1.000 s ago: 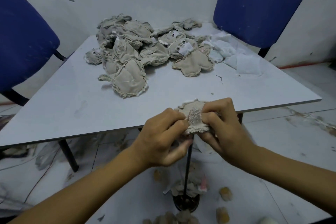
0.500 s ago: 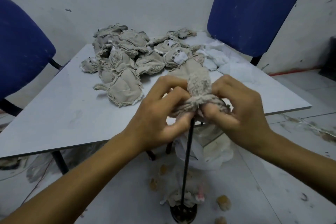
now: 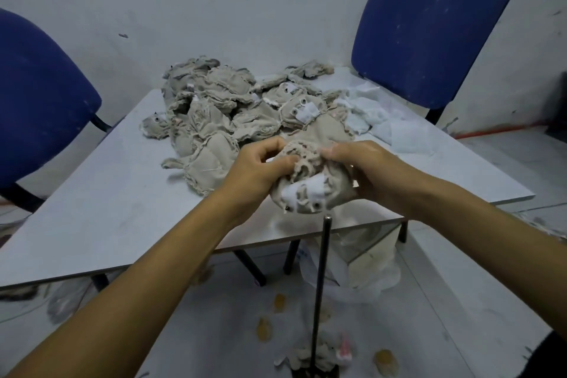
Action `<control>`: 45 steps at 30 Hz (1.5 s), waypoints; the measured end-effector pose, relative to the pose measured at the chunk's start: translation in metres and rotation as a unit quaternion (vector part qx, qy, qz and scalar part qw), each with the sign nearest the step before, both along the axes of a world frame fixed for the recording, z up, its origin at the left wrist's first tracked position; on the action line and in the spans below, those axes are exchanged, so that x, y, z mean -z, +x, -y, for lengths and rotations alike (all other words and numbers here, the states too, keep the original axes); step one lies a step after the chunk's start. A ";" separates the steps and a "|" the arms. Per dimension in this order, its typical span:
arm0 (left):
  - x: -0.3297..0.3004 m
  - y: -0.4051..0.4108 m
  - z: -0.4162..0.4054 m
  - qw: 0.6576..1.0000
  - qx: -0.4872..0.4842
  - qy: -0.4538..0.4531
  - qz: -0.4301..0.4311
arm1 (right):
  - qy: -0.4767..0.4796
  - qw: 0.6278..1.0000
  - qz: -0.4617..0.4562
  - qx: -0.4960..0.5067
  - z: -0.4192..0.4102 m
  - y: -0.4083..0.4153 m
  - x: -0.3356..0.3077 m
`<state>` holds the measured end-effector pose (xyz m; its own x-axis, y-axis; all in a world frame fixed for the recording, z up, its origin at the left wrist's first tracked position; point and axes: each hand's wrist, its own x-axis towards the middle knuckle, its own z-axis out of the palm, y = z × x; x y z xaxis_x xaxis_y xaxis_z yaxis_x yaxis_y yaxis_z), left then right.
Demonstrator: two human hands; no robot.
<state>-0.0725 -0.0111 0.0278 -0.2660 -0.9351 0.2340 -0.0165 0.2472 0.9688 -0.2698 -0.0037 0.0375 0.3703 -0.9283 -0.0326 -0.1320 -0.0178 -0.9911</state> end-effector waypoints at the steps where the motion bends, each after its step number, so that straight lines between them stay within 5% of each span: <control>1: 0.002 0.001 0.002 1.000 -0.024 -0.007 0.013 | -0.025 0.999 -0.022 -0.013 0.001 0.001 0.002; 7: 0.010 -0.015 0.003 0.964 -0.228 -0.055 0.123 | -0.142 0.982 -0.096 0.081 0.003 0.022 0.015; 12: 0.004 -0.011 -0.006 0.996 -0.065 -0.020 0.060 | -0.155 0.967 -0.106 0.171 0.008 0.019 0.015; 15: 0.009 -0.014 -0.015 0.964 -0.087 -0.170 0.188 | -0.176 0.950 -0.128 0.225 0.009 0.022 0.017; 21: 0.013 -0.008 -0.020 0.933 -0.138 -0.266 0.201 | -0.254 0.944 -0.134 0.163 -0.007 0.021 0.018; 24: 0.011 -0.004 -0.024 0.904 -0.184 -0.332 0.194 | -0.394 0.896 -0.190 0.072 -0.026 0.007 0.019; 29: 0.010 -0.013 -0.041 0.836 -0.135 -0.489 0.208 | -0.556 0.801 -0.193 0.114 -0.049 -0.012 0.027; 35: 0.026 0.010 -0.049 0.771 -0.052 -0.562 0.295 | -0.622 0.741 -0.246 0.070 -0.058 -0.017 0.059; 38: 0.045 0.006 -0.061 0.769 -0.022 -0.536 0.346 | -0.630 0.717 -0.295 0.041 -0.059 -0.018 0.085; 45: 0.094 0.007 -0.078 0.780 0.010 -0.493 0.385 | -0.543 0.781 -0.308 -0.021 -0.064 -0.016 0.135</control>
<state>-0.0659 0.0668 -0.0664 -0.6950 -0.3960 0.6002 -0.4865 0.8736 0.0131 -0.2857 0.0607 -0.0977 0.6254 -0.5196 0.5821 -0.5539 -0.8211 -0.1378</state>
